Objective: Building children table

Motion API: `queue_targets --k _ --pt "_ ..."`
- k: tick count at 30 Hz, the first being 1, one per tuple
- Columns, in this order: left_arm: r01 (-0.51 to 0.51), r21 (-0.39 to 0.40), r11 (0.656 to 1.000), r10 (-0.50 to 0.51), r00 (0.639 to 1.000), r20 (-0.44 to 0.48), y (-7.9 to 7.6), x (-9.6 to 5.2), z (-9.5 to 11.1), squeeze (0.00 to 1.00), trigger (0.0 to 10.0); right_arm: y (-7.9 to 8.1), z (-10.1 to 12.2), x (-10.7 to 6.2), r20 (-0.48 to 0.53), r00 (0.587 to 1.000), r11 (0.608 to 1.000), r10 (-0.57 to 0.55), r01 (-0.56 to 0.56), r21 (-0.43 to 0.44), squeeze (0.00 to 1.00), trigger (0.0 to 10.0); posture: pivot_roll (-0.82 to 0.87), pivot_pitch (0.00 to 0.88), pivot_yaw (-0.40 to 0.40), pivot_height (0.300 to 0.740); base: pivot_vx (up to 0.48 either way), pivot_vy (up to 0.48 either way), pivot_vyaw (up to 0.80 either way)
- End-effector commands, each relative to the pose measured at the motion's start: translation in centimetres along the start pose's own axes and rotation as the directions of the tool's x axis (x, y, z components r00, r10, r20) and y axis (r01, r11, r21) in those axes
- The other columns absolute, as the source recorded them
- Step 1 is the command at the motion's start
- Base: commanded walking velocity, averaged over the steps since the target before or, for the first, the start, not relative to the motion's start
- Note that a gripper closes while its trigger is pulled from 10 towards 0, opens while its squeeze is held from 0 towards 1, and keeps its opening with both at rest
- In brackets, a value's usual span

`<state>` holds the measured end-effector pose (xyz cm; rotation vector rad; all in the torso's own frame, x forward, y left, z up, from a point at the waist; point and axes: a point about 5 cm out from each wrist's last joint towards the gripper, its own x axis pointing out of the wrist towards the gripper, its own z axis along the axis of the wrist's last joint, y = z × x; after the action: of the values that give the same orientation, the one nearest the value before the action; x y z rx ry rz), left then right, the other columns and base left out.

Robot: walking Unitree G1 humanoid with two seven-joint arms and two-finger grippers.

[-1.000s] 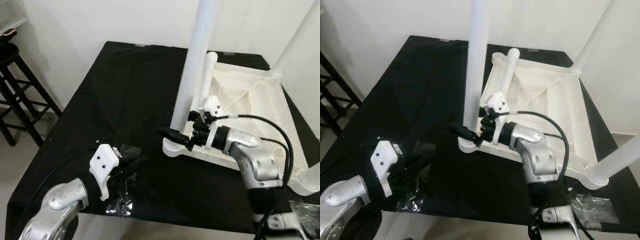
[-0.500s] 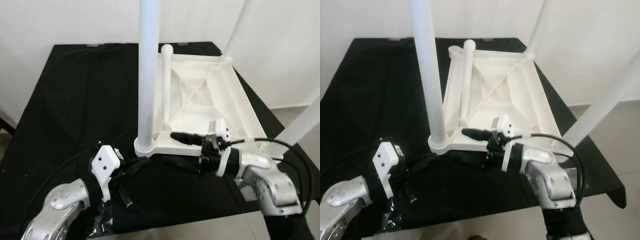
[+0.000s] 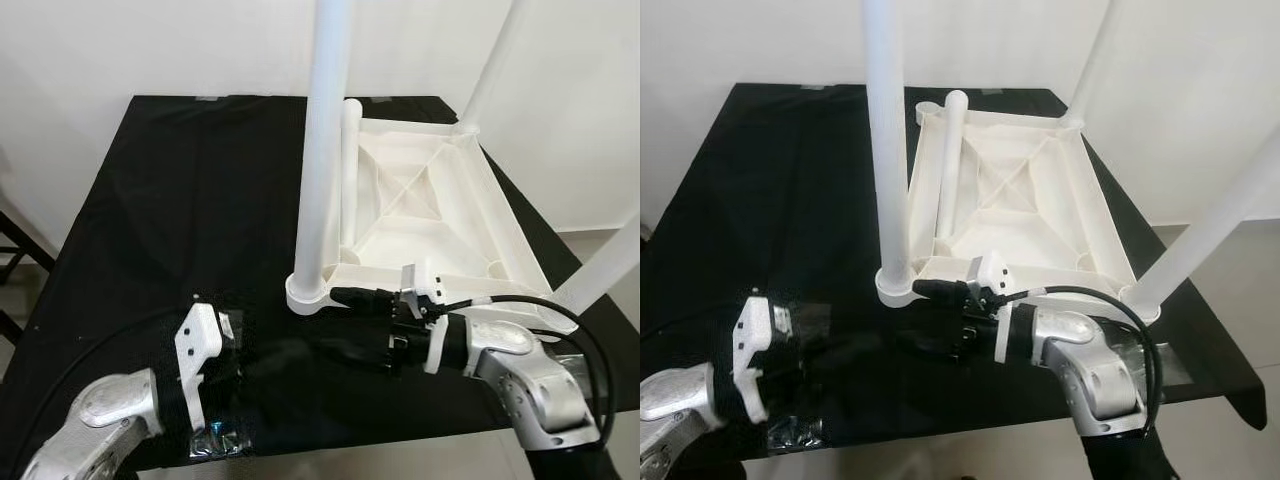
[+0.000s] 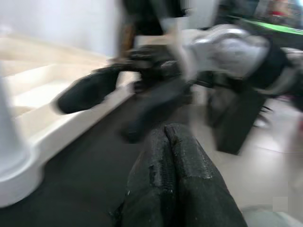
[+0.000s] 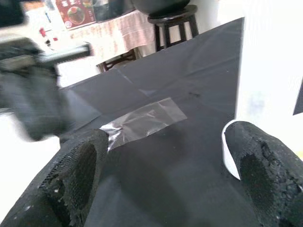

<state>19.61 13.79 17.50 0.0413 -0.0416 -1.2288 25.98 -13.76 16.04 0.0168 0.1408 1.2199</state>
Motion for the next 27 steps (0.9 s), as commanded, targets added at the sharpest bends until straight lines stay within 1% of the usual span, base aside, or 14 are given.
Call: queue_targets --k 1,5,6,8,9,10,11,13,14,15,16,17,21,27 --pt "0.06 -0.012 0.998 -0.06 0.998 0.001 -0.3 0.1 0.3 0.0 10.0 -0.3 0.0 -0.7 -0.008 0.999 0.999 -0.036 0.036 -0.012 0.0 10.0 0.06 0.091 -0.038 0.74 0.0 0.0 0.0" --pt "0.073 -0.004 0.997 -0.073 0.997 -0.021 -0.3 0.2 0.2 0.0 10.0 -0.5 0.0 -0.9 -0.011 0.998 0.998 -0.063 0.063 -0.016 0.0 10.0 0.06 0.092 -0.03 0.74 0.0 0.0 0.0" --pt "0.041 0.01 0.999 -0.041 0.999 -0.036 0.0 0.3 0.0 0.0 10.0 -0.7 0.0 -0.9 -0.013 0.996 0.996 -0.086 0.085 -0.022 0.0 10.0 0.06 0.093 -0.029 0.74 0.0 0.0 0.0" --pt "-0.065 0.056 0.996 0.068 0.997 -0.048 1.0 0.4 -0.1 0.0 10.0 -1.4 -0.1 -1.0 -0.013 0.988 0.988 -0.152 0.152 -0.029 0.0 10.0 0.06 0.094 -0.03 0.74 0.0 0.0 0.0" --pt "-0.065 0.056 0.996 0.068 0.997 -0.048 1.0 0.4 -0.1 0.0 10.0 -1.4 -0.1 -1.0 -0.013 0.988 0.988 -0.152 0.152 -0.029 0.0 10.0 0.06 0.094 -0.03 0.74 0.0 0.0 0.0" --pt "-0.131 0.076 0.989 0.133 0.991 -0.031 1.6 0.4 0.1 0.0 10.0 -1.9 -0.1 -0.9 -0.01 0.981 0.981 -0.191 0.191 -0.035 0.0 10.0 0.06 0.095 -0.035 0.74 0.0 0.0 0.0" --pt "-0.131 0.076 0.989 0.133 0.991 -0.031 1.6 0.4 0.1 0.0 10.0 -1.9 -0.1 -0.9 -0.01 0.981 0.981 -0.191 0.191 -0.035 0.0 10.0 0.06 0.095 -0.035 0.74 0.0 0.0 0.0" --pt "-0.276 0.108 0.955 0.276 0.961 0.023 3.1 0.4 1.0 0.0 10.0 -2.9 0.2 -0.9 0.011 0.965 0.964 -0.262 0.262 -0.034 0.0 10.0 0.06 0.094 -0.04 0.74 0.0 0.0 0.0" --pt "-0.276 0.108 0.955 0.276 0.961 0.023 3.1 0.4 1.0 0.0 10.0 -2.9 0.2 -0.9 0.011 0.965 0.964 -0.262 0.262 -0.034 0.0 10.0 0.06 0.094 -0.04 0.74 0.0 0.0 0.0" --pt "-0.338 0.123 0.933 0.332 0.941 0.067 3.8 0.6 1.8 0.0 10.0 -3.3 0.5 -0.9 0.025 0.961 0.96 -0.276 0.277 -0.029 0.0 10.0 0.06 0.091 -0.045 0.74 0.0 0.0 0.0" --pt "-0.338 0.123 0.933 0.332 0.941 0.067 3.8 0.6 1.8 0.0 10.0 -3.3 0.5 -0.9 0.025 0.961 0.96 -0.276 0.277 -0.029 0.0 10.0 0.06 0.091 -0.045 0.74 0.0 0.0 0.0" --pt "-0.379 0.127 0.916 0.368 0.924 0.104 4.4 0.8 2.6 0.0 10.0 -3.3 0.8 -0.7 0.035 0.961 0.961 -0.274 0.276 -0.036 0.0 10.0 0.06 0.09 -0.045 0.74 0.0 0.0 0.0" --pt "-0.407 0.128 0.905 0.391 0.911 0.13 4.8 1.0 3.3 0.0 10.0 -3.2 1.1 -0.5 0.052 0.966 0.967 -0.254 0.255 -0.026 0.0 10.0 0.06 0.086 -0.041 0.74 0.0 0.0 -0.6" --pt "-0.369 0.126 0.921 0.361 0.929 0.079 4.1 1.2 2.3 0.0 10.0 -2.4 0.8 -0.3 0.047 0.978 0.978 -0.204 0.205 -0.022 0.0 10.0 0.06 0.087 -0.041 0.74 0.0 0.0 -0.8"
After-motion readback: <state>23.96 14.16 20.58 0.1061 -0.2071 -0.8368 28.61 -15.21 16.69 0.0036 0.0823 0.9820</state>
